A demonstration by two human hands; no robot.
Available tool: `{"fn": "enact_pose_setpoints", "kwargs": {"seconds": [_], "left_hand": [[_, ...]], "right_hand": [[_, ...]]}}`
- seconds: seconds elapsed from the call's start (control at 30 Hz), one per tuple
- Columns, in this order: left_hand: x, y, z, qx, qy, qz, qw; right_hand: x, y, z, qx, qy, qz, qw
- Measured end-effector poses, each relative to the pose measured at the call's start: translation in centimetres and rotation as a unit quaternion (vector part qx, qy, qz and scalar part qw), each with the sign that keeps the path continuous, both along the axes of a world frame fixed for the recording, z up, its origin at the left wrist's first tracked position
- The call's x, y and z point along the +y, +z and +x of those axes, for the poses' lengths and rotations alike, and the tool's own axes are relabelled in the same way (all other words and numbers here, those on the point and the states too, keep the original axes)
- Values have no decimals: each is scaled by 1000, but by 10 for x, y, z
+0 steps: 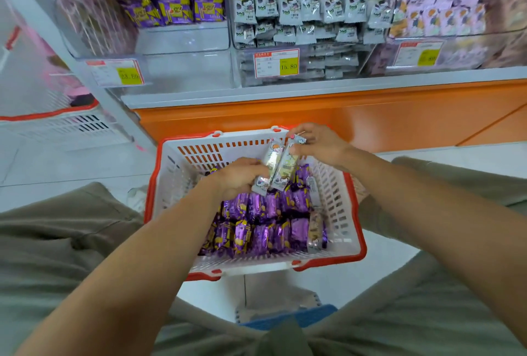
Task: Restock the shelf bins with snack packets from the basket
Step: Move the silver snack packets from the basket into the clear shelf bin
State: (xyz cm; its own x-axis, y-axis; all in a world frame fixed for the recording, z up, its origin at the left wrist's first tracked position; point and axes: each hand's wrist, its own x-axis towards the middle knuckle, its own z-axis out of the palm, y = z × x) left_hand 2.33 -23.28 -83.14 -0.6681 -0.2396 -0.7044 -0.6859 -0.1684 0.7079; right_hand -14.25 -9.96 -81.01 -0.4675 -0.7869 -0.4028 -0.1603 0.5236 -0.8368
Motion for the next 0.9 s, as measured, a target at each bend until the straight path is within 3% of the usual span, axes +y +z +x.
{"fn": "enact_pose_setpoints", "kwargs": {"seconds": [0.1,0.33,0.63,0.77,0.9], "left_hand": [[4,15,1,15,-10,-4,1000],[13,41,-2,102,70,24,992],[25,96,-15,151,117,-95,977],[35,117,-20,173,94,-244,950],[50,137,-23,160,46,-446,880]], "right_hand": [[-4,16,4,9,-10,-40,999],[-6,52,17,29,-69,-102,992],[0,95,30,53,-144,-130,980],[5,120,38,37,-153,-122,980],[2,137,43,29,-168,-124,978]]}}
